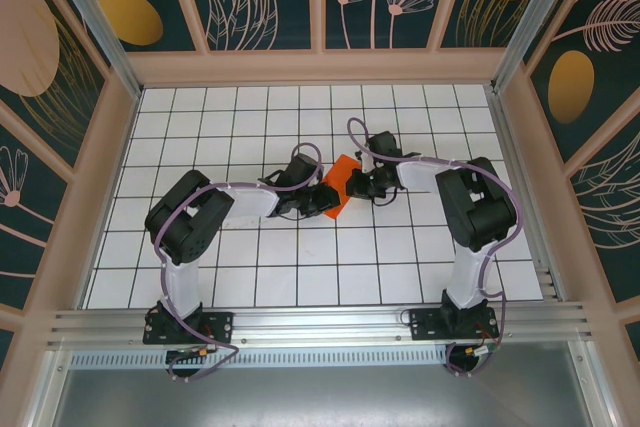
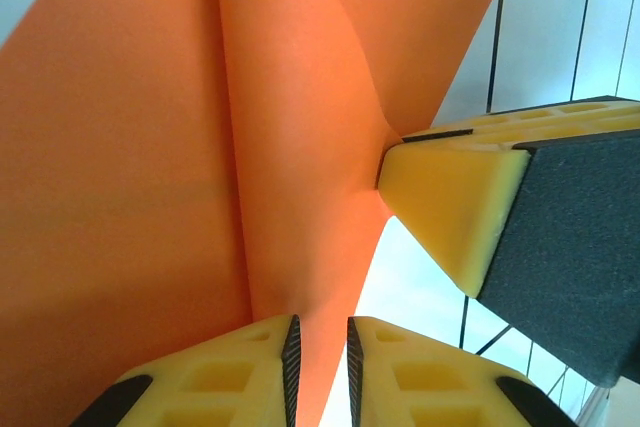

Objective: Fold a paper plane with a square sheet of paper (pick it up from the middle)
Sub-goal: Fold the triangle a second time at the center of the table.

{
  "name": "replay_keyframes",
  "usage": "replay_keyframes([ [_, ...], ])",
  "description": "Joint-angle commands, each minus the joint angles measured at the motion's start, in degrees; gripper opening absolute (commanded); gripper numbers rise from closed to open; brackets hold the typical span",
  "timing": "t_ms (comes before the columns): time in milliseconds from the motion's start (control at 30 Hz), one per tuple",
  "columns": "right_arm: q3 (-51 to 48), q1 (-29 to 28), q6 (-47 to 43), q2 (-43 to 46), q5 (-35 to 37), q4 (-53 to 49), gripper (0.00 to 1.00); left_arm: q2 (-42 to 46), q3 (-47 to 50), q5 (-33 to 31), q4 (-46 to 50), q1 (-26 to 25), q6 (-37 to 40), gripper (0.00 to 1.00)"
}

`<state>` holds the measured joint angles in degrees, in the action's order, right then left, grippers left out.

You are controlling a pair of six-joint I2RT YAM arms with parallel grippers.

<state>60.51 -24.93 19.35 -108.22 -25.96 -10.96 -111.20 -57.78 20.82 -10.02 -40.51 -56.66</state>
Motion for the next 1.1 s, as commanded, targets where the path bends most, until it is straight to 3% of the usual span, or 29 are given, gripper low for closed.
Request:
replay_keyframes([
  [0, 1.6, -0.4, -1.3, -1.2, -0.3, -0.6, 0.10, -1.5, -0.4, -0.9, 2.4, 0.1, -0.4, 0.24],
  [367, 1.9, -0.4, -1.2, -1.0, -0.1, -0.6, 0.13, -2.0, -0.4, -1.3, 3.2, 0.1, -0.4, 0.23],
  [533, 1.4, -0.4, 1.2, 2.0, 5.6, -0.5, 0.21, -2.1, -0.5, -2.5, 5.1, 0.1, -0.4, 0.22],
  [633, -0.4, -0.3, 3.4, 5.8, 9.6, 0.7, 0.31, -2.2, -0.5, -3.1, 5.8, 0.1, -0.4, 0.22],
  [733, -3.0, -0.2, 5.1, 9.3, 10.1, 2.9, 0.34, -2.2, -0.3, -3.2, 5.8, 0.1, -0.5, 0.22],
  [867, -5.5, -0.4, 6.6, 10.6, 4.2, 5.3, 0.31, -2.2, -0.2, -3.5, 5.9, 0.1, -0.7, 0.22],
  [933, -6.3, -1.0, 7.1, 10.3, 1.0, 6.2, 0.24, -2.2, -0.3, -3.6, 5.9, 0.1, -0.8, 0.21],
  [1067, -7.5, -2.6, 7.3, 10.3, -1.2, 7.6, 0.18, -2.3, -0.3, -3.7, 6.1, 0.1, -0.8, 0.21],
])
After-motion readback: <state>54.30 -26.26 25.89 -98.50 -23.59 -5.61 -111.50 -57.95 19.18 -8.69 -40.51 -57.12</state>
